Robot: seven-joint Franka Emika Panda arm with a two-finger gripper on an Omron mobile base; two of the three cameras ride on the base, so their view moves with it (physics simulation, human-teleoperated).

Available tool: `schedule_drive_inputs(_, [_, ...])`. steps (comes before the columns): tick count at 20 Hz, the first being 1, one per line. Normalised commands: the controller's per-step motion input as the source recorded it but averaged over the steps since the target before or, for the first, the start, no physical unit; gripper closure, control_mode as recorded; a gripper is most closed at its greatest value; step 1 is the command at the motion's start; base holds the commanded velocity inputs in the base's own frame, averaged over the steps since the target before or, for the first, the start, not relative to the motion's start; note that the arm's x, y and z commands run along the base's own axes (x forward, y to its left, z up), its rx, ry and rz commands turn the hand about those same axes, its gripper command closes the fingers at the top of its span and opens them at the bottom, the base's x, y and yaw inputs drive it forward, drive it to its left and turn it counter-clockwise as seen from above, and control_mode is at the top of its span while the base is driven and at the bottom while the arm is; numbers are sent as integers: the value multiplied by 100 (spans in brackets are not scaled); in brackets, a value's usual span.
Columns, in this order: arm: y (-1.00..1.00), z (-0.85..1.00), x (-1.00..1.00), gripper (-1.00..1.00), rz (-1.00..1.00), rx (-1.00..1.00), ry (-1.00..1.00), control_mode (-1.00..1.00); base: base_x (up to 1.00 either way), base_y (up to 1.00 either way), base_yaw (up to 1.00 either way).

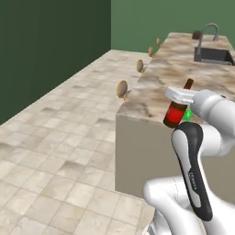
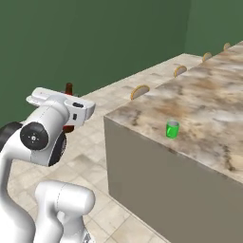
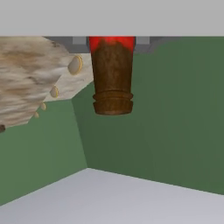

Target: Open the cabinet directly in front. Then move the beer and the mug to the dining counter with the jar on it.

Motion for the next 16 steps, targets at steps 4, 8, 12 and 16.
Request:
schedule_drive_inputs(4, [0, 0, 0, 100, 0, 0, 0, 100, 47, 35, -30])
schedule_drive_inputs(8, [0, 0, 0, 100, 0, 0, 0, 100, 64, 42, -19])
schedule_drive_inputs(12, [0, 0, 0, 100, 0, 0, 0, 100, 61, 31, -15])
schedule_drive_inputs(16, [0, 0, 0, 100, 0, 0, 0, 100, 51, 7, -15])
